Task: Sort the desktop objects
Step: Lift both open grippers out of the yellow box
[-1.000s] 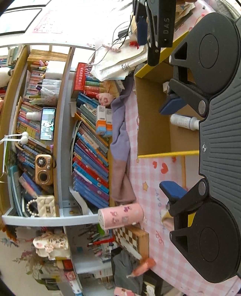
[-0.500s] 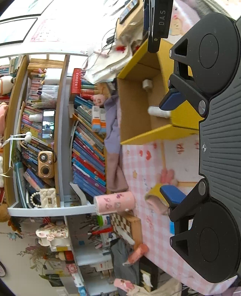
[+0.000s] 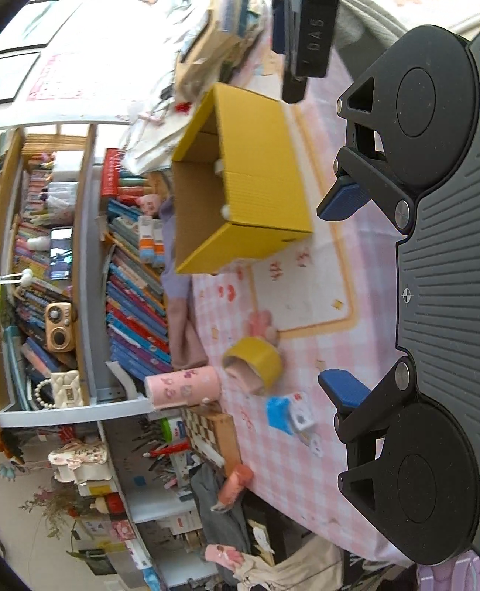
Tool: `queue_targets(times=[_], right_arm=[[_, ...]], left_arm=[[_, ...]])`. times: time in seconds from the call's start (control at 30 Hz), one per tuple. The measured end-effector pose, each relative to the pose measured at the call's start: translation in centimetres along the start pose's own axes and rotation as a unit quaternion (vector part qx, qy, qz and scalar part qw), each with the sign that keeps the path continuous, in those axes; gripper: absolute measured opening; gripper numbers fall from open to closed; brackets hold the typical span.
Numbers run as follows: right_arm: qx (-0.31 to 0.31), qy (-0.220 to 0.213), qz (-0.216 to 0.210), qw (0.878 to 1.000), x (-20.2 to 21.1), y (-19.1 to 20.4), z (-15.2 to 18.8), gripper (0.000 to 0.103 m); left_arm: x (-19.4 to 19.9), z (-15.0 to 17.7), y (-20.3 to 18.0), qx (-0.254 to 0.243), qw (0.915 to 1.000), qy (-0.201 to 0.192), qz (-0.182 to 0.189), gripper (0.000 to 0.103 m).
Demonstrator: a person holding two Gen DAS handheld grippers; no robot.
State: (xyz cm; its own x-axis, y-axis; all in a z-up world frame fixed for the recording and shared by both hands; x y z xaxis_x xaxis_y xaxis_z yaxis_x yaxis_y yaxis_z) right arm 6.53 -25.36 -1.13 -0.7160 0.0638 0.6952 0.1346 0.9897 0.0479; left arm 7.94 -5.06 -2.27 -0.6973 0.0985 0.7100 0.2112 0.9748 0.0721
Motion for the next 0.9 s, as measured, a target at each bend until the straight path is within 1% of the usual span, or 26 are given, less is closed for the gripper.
queue_targets(times=[0.13,0.2,0.3,0.57,0.9], right_arm=[[0.001,0.009,0.008,1.000,0.5,1.1,1.6,0.064],[0.004,0.016,0.004,1.000,0.6,1.7,2.3,0.064],[0.014,0.028,-0.005,0.999,0.5,2.8,2.9,0.064],[0.041,0.063,-0.031,0.997,0.0,5.0,3.7,0.065],[0.071,0.074,-0.056,0.993,-0.3,7.2,3.8,0.066]], left_arm=[[0.0,1.2,0.9,-0.004,0.9998,0.019,-0.009,0.090],[0.0,1.6,1.4,0.000,0.9996,0.026,-0.006,0.090],[0.1,2.1,1.9,0.009,0.9996,0.028,-0.004,0.090],[-0.2,3.3,3.4,0.021,0.9987,0.045,-0.005,0.091],[0.0,4.1,5.0,0.043,0.9974,0.056,-0.016,0.091]])
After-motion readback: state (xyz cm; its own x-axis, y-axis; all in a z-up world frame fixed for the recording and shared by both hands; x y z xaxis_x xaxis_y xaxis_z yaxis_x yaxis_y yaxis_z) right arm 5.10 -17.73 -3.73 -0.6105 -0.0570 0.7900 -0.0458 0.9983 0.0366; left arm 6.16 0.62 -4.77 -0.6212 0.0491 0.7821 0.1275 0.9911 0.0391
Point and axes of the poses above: each gripper's, at about its wrist camera, not at the fingertips, and x roughly against the way its jaws point, y to its left, z to its underside, the point moved 6 cm from there along -x, roughly the way its jaws point, and after that the axes turned 11 degrees about y, right-handed, at the moved point
